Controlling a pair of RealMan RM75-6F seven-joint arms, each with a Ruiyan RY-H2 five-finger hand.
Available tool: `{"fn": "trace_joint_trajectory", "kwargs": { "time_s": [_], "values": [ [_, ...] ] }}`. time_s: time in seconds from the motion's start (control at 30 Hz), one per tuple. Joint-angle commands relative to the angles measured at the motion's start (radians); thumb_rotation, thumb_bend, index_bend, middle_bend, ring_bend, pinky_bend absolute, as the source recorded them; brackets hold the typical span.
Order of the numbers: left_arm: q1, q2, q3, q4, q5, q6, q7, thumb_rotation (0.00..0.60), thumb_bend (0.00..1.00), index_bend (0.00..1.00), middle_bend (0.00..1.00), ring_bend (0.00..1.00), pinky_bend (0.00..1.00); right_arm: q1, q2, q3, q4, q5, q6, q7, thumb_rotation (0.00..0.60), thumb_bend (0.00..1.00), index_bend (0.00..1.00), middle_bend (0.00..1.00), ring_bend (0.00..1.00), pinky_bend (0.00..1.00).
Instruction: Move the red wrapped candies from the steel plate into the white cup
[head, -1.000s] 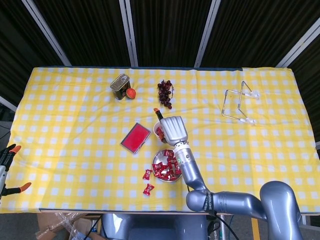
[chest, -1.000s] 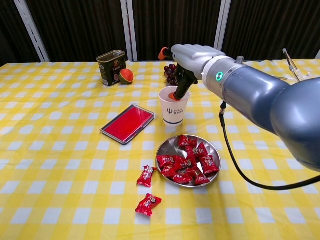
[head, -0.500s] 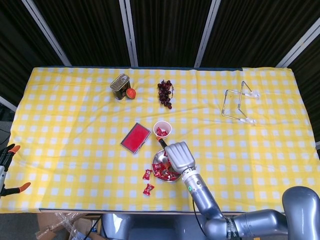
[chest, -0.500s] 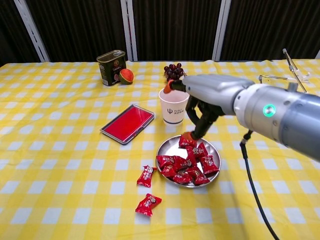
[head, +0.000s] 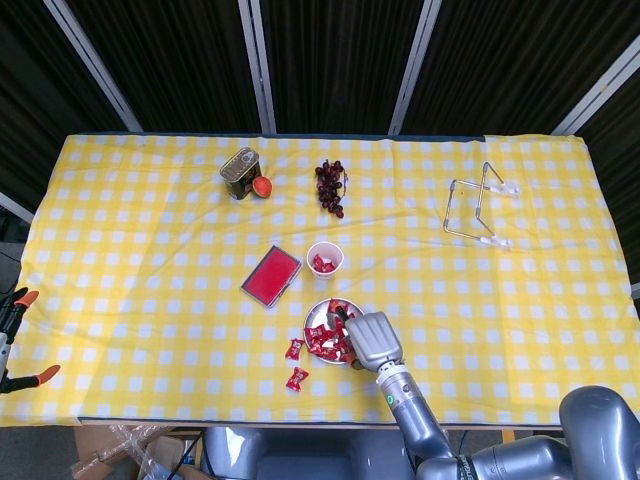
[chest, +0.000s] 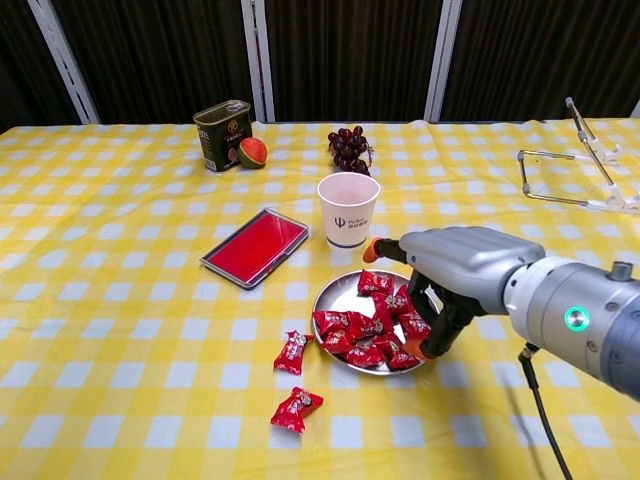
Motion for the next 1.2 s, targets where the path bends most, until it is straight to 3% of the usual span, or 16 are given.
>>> {"fn": "trace_joint_trajectory", "kwargs": {
  "time_s": [0.03, 0.63, 0.77, 1.0, 1.2],
  "values": [
    [-0.001, 0.0, 0.0, 0.0, -0.001, -0.002, 0.001, 0.6, 0.03, 0.0, 0.0, 0.0, 0.0, -0.009, -0.007, 0.001, 0.024, 0.007, -0.016, 0.014, 0.6, 0.34, 0.14, 0.72, 0.81, 1.0],
    [-0.003, -0.001, -0.001, -0.004, -0.007, -0.008, 0.011, 0.6, 0.02, 0.0, 0.0, 0.0, 0.0, -0.026, -0.029, 0.014, 0.124, 0.03, -0.088, 0.035, 0.6, 0.34, 0.2, 0.72, 0.81, 1.0],
    [-0.002, -0.001, -0.001, -0.005, -0.008, -0.008, 0.011, 0.6, 0.02, 0.0, 0.0, 0.0, 0.0, -0.03, -0.04, 0.014, 0.146, 0.028, -0.1, 0.041, 0.6, 0.36, 0.36, 0.72, 0.81, 1.0],
    [-0.003, -0.001, -0.001, -0.005, -0.008, -0.009, 0.013, 0.6, 0.02, 0.0, 0.0, 0.0, 0.0, -0.037, -0.054, 0.015, 0.162, 0.02, -0.113, 0.053, 0.6, 0.5, 0.62, 0.73, 0.87, 1.0],
    [-0.003, -0.002, -0.001, -0.005, -0.007, -0.008, 0.013, 0.6, 0.02, 0.0, 0.0, 0.0, 0.0, -0.048, -0.064, 0.019, 0.174, -0.009, -0.119, 0.082, 0.6, 0.58, 0.69, 0.76, 0.89, 1.0]
  ]
}}
